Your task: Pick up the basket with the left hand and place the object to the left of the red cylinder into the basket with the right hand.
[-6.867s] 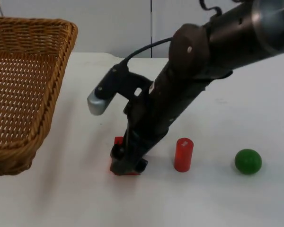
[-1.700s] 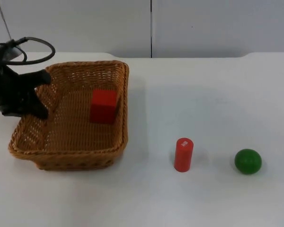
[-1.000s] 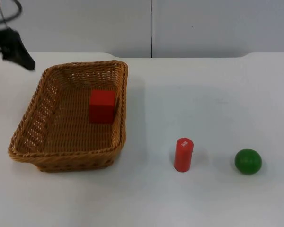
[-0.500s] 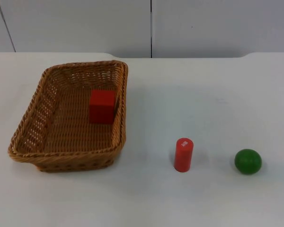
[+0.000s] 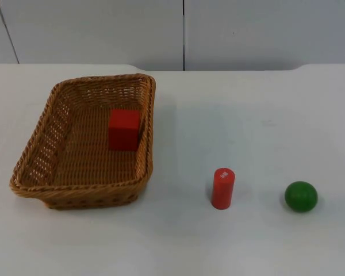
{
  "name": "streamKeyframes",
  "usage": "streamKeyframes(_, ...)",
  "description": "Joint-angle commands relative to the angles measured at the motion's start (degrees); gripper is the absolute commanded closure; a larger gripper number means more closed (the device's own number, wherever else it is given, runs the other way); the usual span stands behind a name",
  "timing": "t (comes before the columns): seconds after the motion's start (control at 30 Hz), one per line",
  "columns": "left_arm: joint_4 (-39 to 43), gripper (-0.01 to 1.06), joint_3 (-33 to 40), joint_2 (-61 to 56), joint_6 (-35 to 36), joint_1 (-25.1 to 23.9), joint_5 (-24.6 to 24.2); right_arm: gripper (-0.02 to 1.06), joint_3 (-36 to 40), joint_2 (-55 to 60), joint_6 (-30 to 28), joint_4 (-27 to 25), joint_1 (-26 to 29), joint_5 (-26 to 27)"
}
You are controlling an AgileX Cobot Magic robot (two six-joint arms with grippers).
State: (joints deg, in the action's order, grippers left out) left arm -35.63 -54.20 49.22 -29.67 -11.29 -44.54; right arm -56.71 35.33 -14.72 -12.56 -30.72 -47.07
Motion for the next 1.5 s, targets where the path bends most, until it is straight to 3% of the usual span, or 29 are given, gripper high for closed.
streamKeyframes(0.0, -0.07, 0.00, 2.40, -5.19, 0.94, -0.16, 0.25, 0.14, 1.93, -3.15, 0.97, 0.24, 0.40, -2.10)
streamKeyframes(0.23, 0.84, 0.00, 11.31, -21.33, 2.52, 0.20, -0.20, 0.14, 9.76, -13.32, 2.26, 0.70, 0.40, -4.49)
streamKeyframes(0.43, 4.81, 0.00, 14.02, -28.96, 4.24, 6.48, -1.66, 0.14, 17.34, -22.20, 3.58, 0.95, 0.40, -5.10)
streamKeyframes(0.53, 11.60, 0.00, 14.02, -32.23, 10.11, 8.95, -3.23, 0.14, 19.83, -27.46, 7.92, 5.14, 0.40, -8.67)
streamKeyframes(0.7, 18.25, 0.00, 14.17, -36.17, 16.33, 8.96, -6.88, 0.14, 20.18, -34.64, 12.01, 10.50, 0.40, -13.46)
streamKeyframes(0.87, 21.70, 0.00, 16.24, -41.00, 19.04, 8.96, -10.51, 0.14, 20.23, -35.33, 13.23, 12.56, 0.19, -16.76)
streamKeyframes(1.03, 24.73, 0.00, 21.68, -49.22, 22.89, 8.96, -11.69, 0.14, 24.15, -35.33, 13.81, 12.87, 0.01, -16.08)
streamKeyframes(1.47, 29.91, 0.00, 24.23, -49.22, 24.79, 8.96, -13.49, 0.14, 27.21, -35.33, 15.03, 13.10, 0.13, -14.78)
